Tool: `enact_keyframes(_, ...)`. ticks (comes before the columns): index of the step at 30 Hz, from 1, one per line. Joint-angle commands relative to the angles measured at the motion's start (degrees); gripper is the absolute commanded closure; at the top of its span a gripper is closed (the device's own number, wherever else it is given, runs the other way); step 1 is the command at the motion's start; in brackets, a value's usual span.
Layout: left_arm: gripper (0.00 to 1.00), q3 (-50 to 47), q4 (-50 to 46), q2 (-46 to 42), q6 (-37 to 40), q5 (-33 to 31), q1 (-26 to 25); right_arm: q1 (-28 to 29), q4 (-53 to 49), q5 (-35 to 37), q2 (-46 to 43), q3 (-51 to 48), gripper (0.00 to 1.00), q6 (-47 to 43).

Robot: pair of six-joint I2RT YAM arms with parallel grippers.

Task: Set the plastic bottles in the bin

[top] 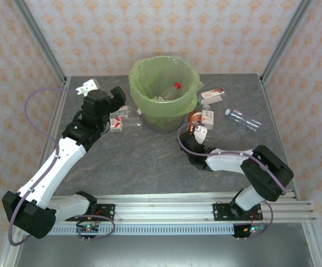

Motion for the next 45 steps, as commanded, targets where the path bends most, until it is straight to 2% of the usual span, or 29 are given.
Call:
enact_keyframes(1,0.00,-0.3,-0.2,0.0,-1.6,-2.6,0.7,0.1,6.0,3.5,-3.7,-1.5,1.00,-8.1)
enact_keyframes(8,0.00,-1.0,-1.8,0.3,-2.6,-3.8,0.8,-0.1,6.1,8.5,-13.5,-2.9,1.00,-20.8)
enact_keyframes(15,0.00,-3.0,-3.4,-1.1,-5.1,-7.6,1.1,-0.5,6.4,12.6,-22.9,-5.0,1.00,-25.3)
enact_keyframes(20,0.00,-3.2,-2.8,-1.5,-3.2,-6.6,1.1,-1.6,4.3,9.8,-28.9,-4.2,1.00,-32.3)
enact_keyframes(24,0.00,-3.1,-3.1,-1.4,-2.9,-7.2,1.1,-3.4,2.1,5.4,-32.4,-1.5,1.00,-34.6)
enact_keyframes(29,0.00,-3.1,-3.3,-1.4,-3.6,-6.5,1.1,-9.5,3.2,-10.1,-34.8,1.7,1.00,-33.0)
enact_keyframes(35,0.00,-3.9,-1.8,-1.4,-2.5,-5.5,1.2,-14.6,1.2,-25.9,-32.0,9.0,1.00,-35.8)
enact_keyframes(41,0.00,-4.4,-2.3,-1.4,-1.7,-6.1,1.2,-16.6,-4.6,-31.4,-27.5,17.9,1.00,-40.5)
enact_keyframes(45,0.00,-4.0,-3.4,-1.1,-1.7,-7.3,1.2,-21.1,-11.0,-39.6,-23.6,24.4,1.00,-41.5)
